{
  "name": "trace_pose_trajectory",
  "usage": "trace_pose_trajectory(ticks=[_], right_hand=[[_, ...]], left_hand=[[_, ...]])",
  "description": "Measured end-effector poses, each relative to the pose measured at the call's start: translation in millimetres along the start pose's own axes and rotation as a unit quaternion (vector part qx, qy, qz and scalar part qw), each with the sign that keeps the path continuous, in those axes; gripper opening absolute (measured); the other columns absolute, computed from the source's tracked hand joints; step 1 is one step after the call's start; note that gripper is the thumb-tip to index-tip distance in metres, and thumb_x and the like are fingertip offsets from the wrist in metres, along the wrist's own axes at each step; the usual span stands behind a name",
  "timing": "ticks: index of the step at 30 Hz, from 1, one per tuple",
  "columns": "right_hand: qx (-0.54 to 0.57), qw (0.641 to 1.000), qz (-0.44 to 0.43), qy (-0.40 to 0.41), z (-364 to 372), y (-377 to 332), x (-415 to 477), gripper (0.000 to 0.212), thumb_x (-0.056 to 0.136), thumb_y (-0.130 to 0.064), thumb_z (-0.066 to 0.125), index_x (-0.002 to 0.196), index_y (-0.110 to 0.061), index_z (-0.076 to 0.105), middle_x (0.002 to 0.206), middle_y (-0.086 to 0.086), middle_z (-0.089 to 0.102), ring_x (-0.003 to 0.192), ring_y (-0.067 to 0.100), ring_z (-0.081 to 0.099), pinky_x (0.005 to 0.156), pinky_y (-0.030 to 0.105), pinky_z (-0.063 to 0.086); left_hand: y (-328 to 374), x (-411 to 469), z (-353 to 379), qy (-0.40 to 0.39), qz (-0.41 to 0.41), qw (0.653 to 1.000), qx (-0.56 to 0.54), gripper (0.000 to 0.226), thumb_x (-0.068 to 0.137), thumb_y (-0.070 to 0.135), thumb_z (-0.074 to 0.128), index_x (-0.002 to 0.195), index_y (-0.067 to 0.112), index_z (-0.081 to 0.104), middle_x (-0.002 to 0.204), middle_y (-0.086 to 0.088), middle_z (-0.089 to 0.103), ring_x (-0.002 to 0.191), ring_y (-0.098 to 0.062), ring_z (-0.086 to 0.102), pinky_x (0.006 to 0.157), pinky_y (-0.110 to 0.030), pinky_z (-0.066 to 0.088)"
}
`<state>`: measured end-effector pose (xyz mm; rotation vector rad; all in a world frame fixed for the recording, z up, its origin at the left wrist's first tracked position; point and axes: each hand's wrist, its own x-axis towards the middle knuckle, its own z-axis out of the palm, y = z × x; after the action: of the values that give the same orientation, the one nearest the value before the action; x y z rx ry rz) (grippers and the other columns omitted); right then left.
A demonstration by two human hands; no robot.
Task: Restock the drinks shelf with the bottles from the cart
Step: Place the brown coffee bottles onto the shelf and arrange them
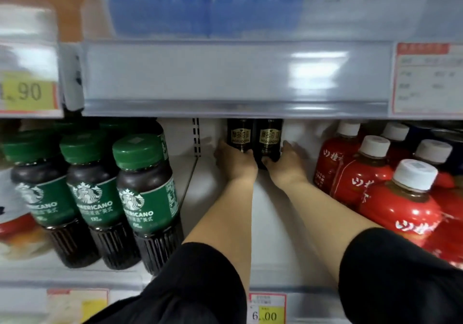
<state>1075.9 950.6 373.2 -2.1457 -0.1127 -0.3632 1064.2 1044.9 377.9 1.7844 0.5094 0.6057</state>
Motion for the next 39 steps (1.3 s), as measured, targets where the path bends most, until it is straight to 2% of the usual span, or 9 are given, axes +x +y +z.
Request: trace_pose_trajectory(ticks=[4, 9, 15, 18, 22, 25, 33, 36, 39], right_hand=[[-0.037, 0.996, -0.039, -0.074, -30.1, -19.4, -35.9, 0.023, 0.087, -0.007, 0.055, 0.109, 0.0, 0.057, 0.107, 0.016, 0.064, 0.095, 0.032, 0.061, 0.067, 0.023, 0.039], [-0.005, 0.983, -0.169, -0.075, -64.6, -32.5, -130.0, 0.021, 0.085, -0.006, 0.057, 0.097, -0.018, 0.069, 0.086, -0.006, 0.07, 0.08, 0.007, 0.064, 0.069, 0.013, 0.047], [0.088, 0.944, -0.282, -0.145, -65.5, -35.0, -240.8, 0.02, 0.082, -0.012, 0.064, 0.086, -0.032, 0.065, 0.079, -0.027, 0.062, 0.074, -0.009, 0.06, 0.065, 0.003, 0.042], [0.067, 0.92, -0.297, -0.248, -34.4, -13.3, -272.6, 0.013, 0.081, -0.019, 0.062, 0.088, -0.027, 0.07, 0.077, -0.029, 0.06, 0.073, -0.006, 0.058, 0.064, 0.006, 0.043], [-0.005, 0.877, -0.246, -0.413, 36.6, 32.6, -311.1, 0.015, 0.084, -0.011, 0.064, 0.096, -0.016, 0.072, 0.077, -0.024, 0.06, 0.071, -0.006, 0.058, 0.068, 0.007, 0.044], [-0.052, 0.84, -0.207, -0.498, 90.2, 58.3, -342.2, 0.018, 0.087, -0.015, 0.061, 0.103, -0.014, 0.069, 0.083, -0.009, 0.063, 0.078, 0.009, 0.064, 0.081, 0.032, 0.054], [-0.139, 0.756, -0.241, -0.593, 209.6, 99.7, -429.2, 0.023, 0.084, -0.013, 0.059, 0.105, -0.006, 0.065, 0.106, 0.011, 0.066, 0.099, 0.027, 0.06, 0.087, 0.039, 0.048], [-0.137, 0.72, -0.276, -0.622, 260.0, 114.0, -462.0, 0.049, 0.085, -0.017, 0.059, 0.133, -0.017, 0.049, 0.14, 0.005, 0.043, 0.128, 0.025, 0.04, 0.106, 0.039, 0.035], [-0.195, 0.669, -0.325, -0.64, 294.6, 124.2, -489.9, 0.059, 0.092, -0.031, 0.052, 0.145, -0.026, 0.027, 0.157, 0.001, 0.014, 0.144, 0.025, 0.007, 0.118, 0.041, 0.012]], left_hand=[[26.1, -45.2, -20.5, -0.047, -0.005, 0.996, -0.077, 0.049, 0.083, 0.006, 0.059, 0.131, 0.007, 0.046, 0.131, -0.018, 0.047, 0.113, -0.033, 0.054, 0.096, -0.043, 0.048], [15.3, -129.9, -96.5, -0.196, 0.174, 0.958, -0.115, 0.033, 0.091, 0.005, 0.053, 0.12, 0.021, 0.055, 0.115, 0.009, 0.056, 0.097, 0.001, 0.055, 0.087, -0.014, 0.044], [-49.7, -205.0, -200.1, -0.157, 0.253, 0.954, -0.013, 0.027, 0.09, 0.015, 0.054, 0.101, 0.04, 0.055, 0.098, 0.019, 0.065, 0.091, 0.006, 0.06, 0.075, -0.007, 0.044], [-107.1, -238.3, -239.1, -0.093, 0.183, 0.976, 0.067, 0.027, 0.091, 0.018, 0.053, 0.099, 0.044, 0.054, 0.096, 0.032, 0.062, 0.09, 0.011, 0.057, 0.072, -0.004, 0.043], [-212.4, -281.2, -280.2, -0.024, -0.027, 0.991, 0.13, 0.027, 0.093, 0.009, 0.052, 0.1, 0.034, 0.057, 0.097, 0.013, 0.066, 0.088, -0.003, 0.062, 0.076, -0.017, 0.049], [-284.4, -315.5, -311.3, 0.02, -0.158, 0.97, 0.182, 0.017, 0.09, 0.009, 0.054, 0.1, 0.02, 0.064, 0.099, 0.001, 0.068, 0.09, -0.018, 0.065, 0.081, -0.029, 0.05], [-414.0, -371.2, -380.3, 0.02, -0.332, 0.887, 0.32, 0.042, 0.091, 0.014, 0.053, 0.133, 0.014, 0.05, 0.133, -0.01, 0.055, 0.117, -0.027, 0.054, 0.096, -0.033, 0.043], [-450.1, -378.6, -385.2, -0.038, -0.362, 0.873, 0.326, 0.042, 0.097, 0.025, 0.045, 0.139, 0.02, 0.042, 0.139, -0.007, 0.049, 0.118, -0.026, 0.053, 0.093, -0.03, 0.04], [-474.4, -387.5, -379.9, -0.078, -0.362, 0.887, 0.276, 0.032, 0.101, 0.026, 0.033, 0.123, 0.021, 0.056, 0.109, -0.003, 0.063, 0.092, -0.02, 0.061, 0.071, -0.024, 0.043]])
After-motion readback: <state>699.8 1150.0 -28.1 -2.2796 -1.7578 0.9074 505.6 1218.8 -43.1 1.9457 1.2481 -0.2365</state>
